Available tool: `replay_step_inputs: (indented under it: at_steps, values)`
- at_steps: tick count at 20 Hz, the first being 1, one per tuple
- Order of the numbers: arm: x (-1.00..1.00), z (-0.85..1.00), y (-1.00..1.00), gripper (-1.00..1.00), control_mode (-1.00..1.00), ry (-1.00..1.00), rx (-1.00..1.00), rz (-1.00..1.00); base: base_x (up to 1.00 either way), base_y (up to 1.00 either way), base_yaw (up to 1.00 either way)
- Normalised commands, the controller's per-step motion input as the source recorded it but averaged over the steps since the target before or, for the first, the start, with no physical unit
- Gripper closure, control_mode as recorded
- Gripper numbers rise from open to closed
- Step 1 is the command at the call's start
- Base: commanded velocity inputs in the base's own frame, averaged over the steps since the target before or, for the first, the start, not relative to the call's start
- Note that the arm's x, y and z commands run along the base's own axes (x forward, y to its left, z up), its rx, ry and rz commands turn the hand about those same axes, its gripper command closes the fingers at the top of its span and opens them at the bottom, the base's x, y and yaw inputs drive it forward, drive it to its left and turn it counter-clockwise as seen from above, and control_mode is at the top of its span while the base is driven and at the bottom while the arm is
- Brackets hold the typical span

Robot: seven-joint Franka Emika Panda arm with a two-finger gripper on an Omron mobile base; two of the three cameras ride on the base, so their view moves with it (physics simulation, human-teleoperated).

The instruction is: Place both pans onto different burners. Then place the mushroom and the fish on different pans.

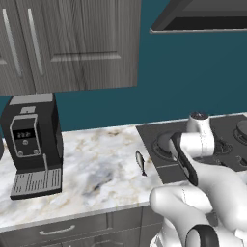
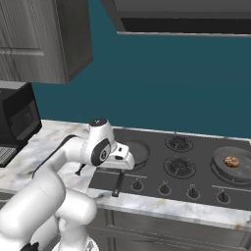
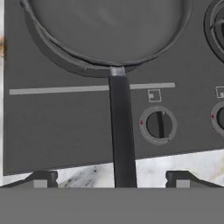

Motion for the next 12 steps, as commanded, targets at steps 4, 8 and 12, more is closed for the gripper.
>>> replay_step_inputs:
  at_steps: [4, 8, 12]
  values:
    - [-0.05, 0.02, 0.6, -1.0, -1.0, -0.02, 0.01, -0.04, 0.0, 0.0, 0.0]
    - [0.0, 0.0, 0.49, -1.0, -1.0, -0.06, 0.02, -0.02, 0.0, 0.0, 0.0]
    - [0.0, 0.0, 0.27, -1.0, -1.0, -0.04, 0.03, 0.0, 0.0, 0.0, 0.0]
